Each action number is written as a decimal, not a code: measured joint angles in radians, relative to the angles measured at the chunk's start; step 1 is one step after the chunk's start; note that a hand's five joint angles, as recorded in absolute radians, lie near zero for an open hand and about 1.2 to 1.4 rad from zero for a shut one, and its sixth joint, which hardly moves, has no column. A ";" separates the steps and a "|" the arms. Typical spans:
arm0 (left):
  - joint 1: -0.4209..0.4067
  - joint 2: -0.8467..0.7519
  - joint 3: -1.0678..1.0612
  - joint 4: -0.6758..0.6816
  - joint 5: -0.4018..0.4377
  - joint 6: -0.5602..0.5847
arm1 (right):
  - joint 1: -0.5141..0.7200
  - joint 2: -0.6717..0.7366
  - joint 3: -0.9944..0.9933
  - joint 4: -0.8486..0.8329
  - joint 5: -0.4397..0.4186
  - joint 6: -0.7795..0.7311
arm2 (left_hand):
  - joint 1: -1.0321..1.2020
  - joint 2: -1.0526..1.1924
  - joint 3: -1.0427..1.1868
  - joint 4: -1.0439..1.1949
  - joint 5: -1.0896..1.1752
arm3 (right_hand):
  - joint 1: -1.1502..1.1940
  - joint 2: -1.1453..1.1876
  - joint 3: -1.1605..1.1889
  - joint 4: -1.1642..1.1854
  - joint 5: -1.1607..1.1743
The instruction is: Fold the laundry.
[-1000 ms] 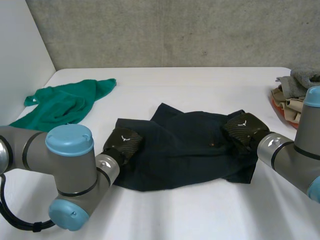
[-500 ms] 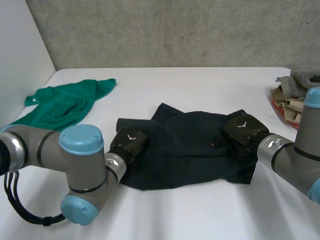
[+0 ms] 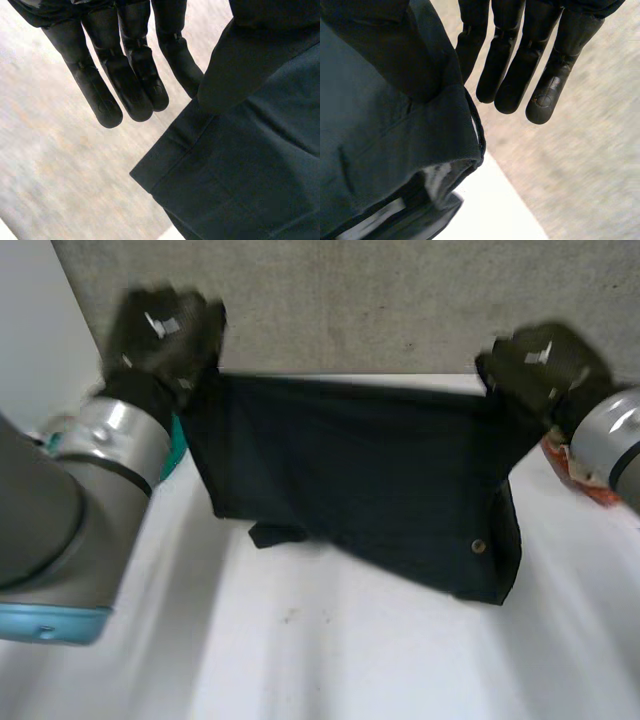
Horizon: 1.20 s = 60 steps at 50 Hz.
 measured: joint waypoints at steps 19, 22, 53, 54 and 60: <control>0.011 0.285 0.249 0.046 -0.062 0.032 | -0.005 -0.310 -0.233 -0.100 -0.010 0.274 | 0.000 0.002 0.002 0.000 0.000 | 0.000 0.000 0.000 0.003 0.000; 0.011 0.295 0.286 0.063 -0.074 0.031 | -0.004 -0.338 -0.255 -0.112 -0.009 0.310 | 0.000 0.002 0.002 0.000 0.000 | 0.000 0.000 0.000 0.003 0.000; 0.101 -0.694 0.771 0.077 -0.036 0.045 | 0.108 0.512 -0.412 -0.369 0.210 0.257 | -0.401 -0.374 -0.348 -0.353 -0.341 | -0.536 -0.593 -0.561 -0.558 -0.547; 0.100 -0.718 0.793 0.077 -0.037 0.042 | 0.112 0.534 -0.419 -0.418 0.229 0.251 | -0.692 -0.606 -0.595 -0.607 -0.593 | -0.661 -0.754 -0.721 -0.716 -0.706; 0.088 -0.717 0.786 0.081 -0.038 0.013 | 0.119 0.507 -0.396 -0.528 0.261 0.237 | -0.967 -0.988 -0.977 -0.994 -0.928 | -0.775 -0.956 -0.971 -0.950 -0.916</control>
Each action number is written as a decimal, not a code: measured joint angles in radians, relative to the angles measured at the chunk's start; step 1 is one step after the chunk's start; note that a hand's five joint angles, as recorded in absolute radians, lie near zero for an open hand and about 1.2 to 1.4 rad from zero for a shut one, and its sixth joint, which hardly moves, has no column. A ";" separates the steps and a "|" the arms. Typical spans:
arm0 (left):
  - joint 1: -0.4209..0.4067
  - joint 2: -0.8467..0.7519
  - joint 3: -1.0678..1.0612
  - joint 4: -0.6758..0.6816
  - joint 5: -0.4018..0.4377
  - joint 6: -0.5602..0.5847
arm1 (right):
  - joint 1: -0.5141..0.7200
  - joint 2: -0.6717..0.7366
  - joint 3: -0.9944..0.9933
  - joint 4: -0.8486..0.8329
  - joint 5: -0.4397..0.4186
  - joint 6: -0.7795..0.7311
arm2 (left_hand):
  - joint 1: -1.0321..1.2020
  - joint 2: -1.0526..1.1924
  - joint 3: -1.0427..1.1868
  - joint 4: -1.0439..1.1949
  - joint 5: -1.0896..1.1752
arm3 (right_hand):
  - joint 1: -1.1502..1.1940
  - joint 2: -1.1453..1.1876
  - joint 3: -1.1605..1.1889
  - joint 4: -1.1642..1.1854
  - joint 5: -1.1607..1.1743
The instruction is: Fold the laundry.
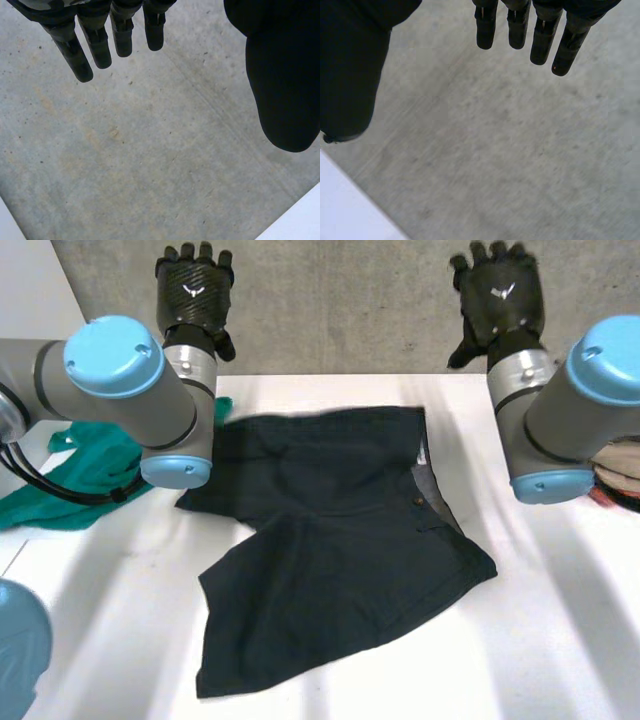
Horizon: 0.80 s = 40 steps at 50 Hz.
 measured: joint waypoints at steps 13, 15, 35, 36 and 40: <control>-0.031 0.342 -0.458 0.026 -0.002 -0.050 | -0.015 -0.323 0.257 0.245 -0.163 -0.047 | 0.009 0.011 0.007 0.009 0.007 | 0.000 0.000 0.000 0.000 0.000; -0.044 0.401 -0.542 0.012 -0.003 -0.052 | -0.021 -0.344 0.285 0.297 -0.190 -0.059 | 0.048 0.041 0.037 0.043 0.036 | 0.000 0.000 0.000 0.000 0.000; -0.260 0.628 -1.069 -0.430 0.001 -0.225 | -0.171 -0.322 0.716 0.533 -0.488 -0.546 | 0.361 0.338 0.337 0.340 0.318 | 0.062 0.088 0.114 0.079 0.082; -0.262 0.613 -1.072 -0.461 0.001 -0.229 | -0.174 -0.303 0.720 0.517 -0.494 -0.549 | 0.361 0.337 0.337 0.338 0.315 | 0.062 0.088 0.118 0.087 0.085; -0.263 0.585 -1.080 -0.498 0.000 -0.231 | -0.176 -0.253 0.722 0.466 -0.499 -0.550 | 0.341 0.317 0.309 0.313 0.294 | 0.085 0.113 0.136 0.106 0.102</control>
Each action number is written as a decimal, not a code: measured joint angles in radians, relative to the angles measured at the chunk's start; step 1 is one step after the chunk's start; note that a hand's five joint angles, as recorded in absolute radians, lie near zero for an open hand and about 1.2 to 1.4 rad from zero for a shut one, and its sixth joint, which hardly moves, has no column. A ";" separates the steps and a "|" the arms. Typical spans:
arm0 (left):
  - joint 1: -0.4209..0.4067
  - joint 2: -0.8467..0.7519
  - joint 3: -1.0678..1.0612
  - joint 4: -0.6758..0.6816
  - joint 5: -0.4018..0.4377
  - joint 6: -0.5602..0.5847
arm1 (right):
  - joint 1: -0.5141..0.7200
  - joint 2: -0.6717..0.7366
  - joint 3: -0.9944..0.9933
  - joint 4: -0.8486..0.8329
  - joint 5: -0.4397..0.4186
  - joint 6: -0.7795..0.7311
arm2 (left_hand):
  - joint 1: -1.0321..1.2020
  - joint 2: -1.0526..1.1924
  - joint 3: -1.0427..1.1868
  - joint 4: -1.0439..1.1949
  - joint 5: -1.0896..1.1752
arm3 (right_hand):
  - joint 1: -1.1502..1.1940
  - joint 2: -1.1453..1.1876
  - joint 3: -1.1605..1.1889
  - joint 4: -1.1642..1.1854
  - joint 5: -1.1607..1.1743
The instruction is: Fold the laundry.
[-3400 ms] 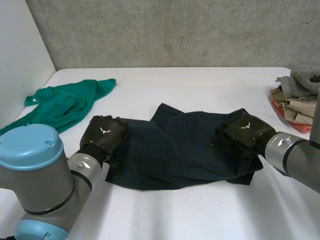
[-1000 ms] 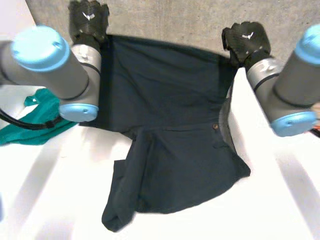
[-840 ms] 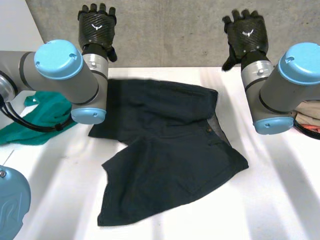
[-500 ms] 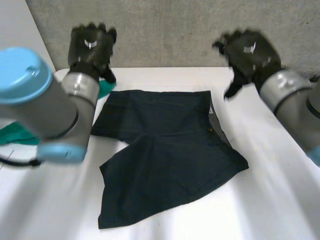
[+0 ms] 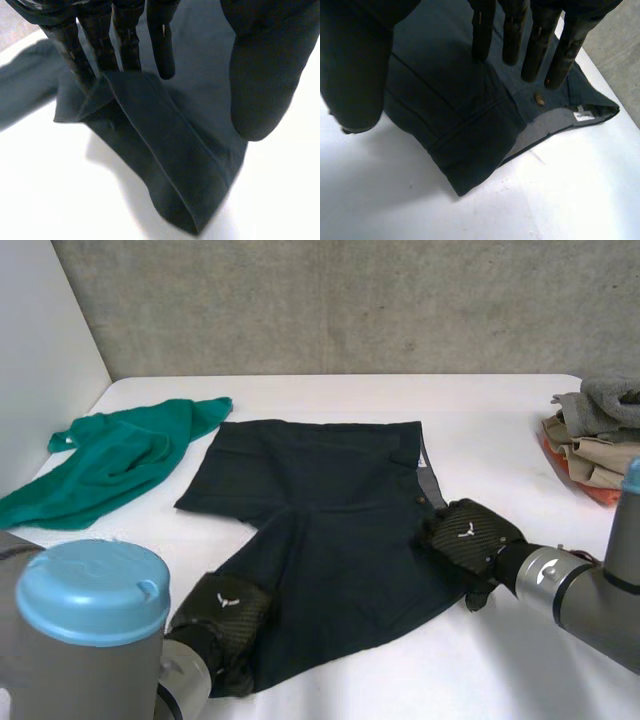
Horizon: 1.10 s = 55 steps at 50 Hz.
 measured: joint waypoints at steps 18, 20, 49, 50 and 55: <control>-0.022 -0.070 -0.045 0.116 -0.103 0.018 | 0.001 0.075 -0.014 -0.137 0.018 0.032 | -0.049 -0.059 -0.058 -0.056 -0.050 | 0.651 0.842 0.835 0.844 0.803; -0.025 -0.076 -0.048 0.127 -0.111 0.019 | 0.000 0.074 -0.014 -0.135 0.020 0.036 | 0.002 -0.002 -0.006 0.000 0.004 | 0.651 0.842 0.835 0.844 0.803; -0.043 0.071 -0.051 -0.012 -0.108 0.140 | -0.043 -0.157 -0.026 0.388 0.161 -0.076 | 0.603 0.671 0.663 0.680 0.656 | 0.651 0.842 0.835 0.844 0.815; -0.049 0.077 -0.051 -0.039 -0.102 0.144 | -0.053 -0.175 -0.021 0.429 0.168 -0.105 | 0.603 0.671 0.663 0.680 0.656 | 0.651 0.842 0.835 0.844 0.815; -0.097 0.098 -0.047 -0.168 -0.064 0.147 | -0.105 -0.253 0.009 0.600 0.182 -0.256 | 0.603 0.671 0.663 0.680 0.656 | 0.651 0.842 0.835 0.845 0.814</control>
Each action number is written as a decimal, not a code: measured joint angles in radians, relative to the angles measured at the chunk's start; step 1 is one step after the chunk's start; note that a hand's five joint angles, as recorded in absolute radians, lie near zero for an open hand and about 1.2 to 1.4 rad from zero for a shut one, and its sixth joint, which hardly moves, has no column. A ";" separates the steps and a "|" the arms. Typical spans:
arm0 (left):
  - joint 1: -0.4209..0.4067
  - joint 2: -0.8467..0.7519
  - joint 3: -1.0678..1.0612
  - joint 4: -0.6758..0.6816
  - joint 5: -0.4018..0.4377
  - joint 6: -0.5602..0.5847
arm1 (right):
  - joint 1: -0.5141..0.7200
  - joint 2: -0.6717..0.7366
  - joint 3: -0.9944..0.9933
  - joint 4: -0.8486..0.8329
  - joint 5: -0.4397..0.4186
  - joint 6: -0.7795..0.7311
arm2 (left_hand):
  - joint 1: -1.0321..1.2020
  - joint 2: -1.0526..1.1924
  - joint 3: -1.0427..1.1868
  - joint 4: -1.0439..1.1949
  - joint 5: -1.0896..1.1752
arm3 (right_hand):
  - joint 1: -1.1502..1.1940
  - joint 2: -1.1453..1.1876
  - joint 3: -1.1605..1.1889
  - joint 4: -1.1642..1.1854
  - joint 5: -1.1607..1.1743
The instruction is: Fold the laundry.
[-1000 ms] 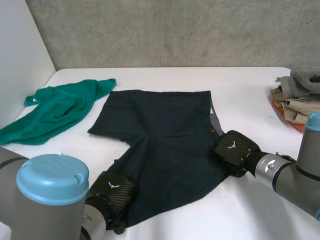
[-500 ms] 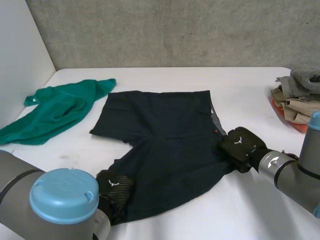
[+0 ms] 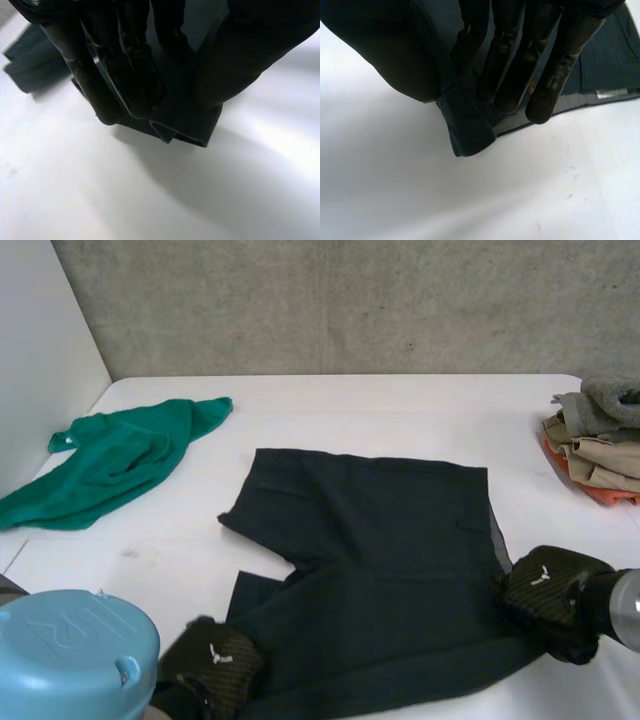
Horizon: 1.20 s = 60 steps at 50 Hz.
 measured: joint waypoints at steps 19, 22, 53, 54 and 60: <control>0.203 -0.233 0.354 0.371 0.024 0.150 | 0.088 0.252 -0.286 -0.367 0.031 0.313 | 0.000 0.001 0.005 0.001 0.006 | 0.032 0.000 0.000 0.002 0.014; 0.231 -0.328 0.460 0.480 0.022 0.218 | 0.114 0.301 -0.341 -0.441 0.054 0.340 | 0.000 0.001 0.005 0.001 0.006 | 0.032 0.000 0.000 0.002 0.014; 0.317 -0.810 0.880 0.927 0.105 0.281 | 0.243 0.672 -0.658 -1.004 0.355 0.370 | -0.943 -0.988 -0.972 -0.993 -0.951 | -0.737 -0.956 -0.972 -0.952 -0.920; 0.316 -0.779 0.849 0.932 0.105 0.272 | 0.241 0.657 -0.649 -0.995 0.347 0.375 | -0.943 -0.988 -0.972 -0.993 -0.951 | -0.737 -0.956 -0.972 -0.952 -0.920; 0.312 -0.560 0.610 0.921 0.104 0.187 | 0.187 0.421 -0.501 -0.741 0.155 0.501 | -0.943 -0.988 -0.972 -0.993 -0.951 | -0.737 -0.956 -0.972 -0.952 -0.920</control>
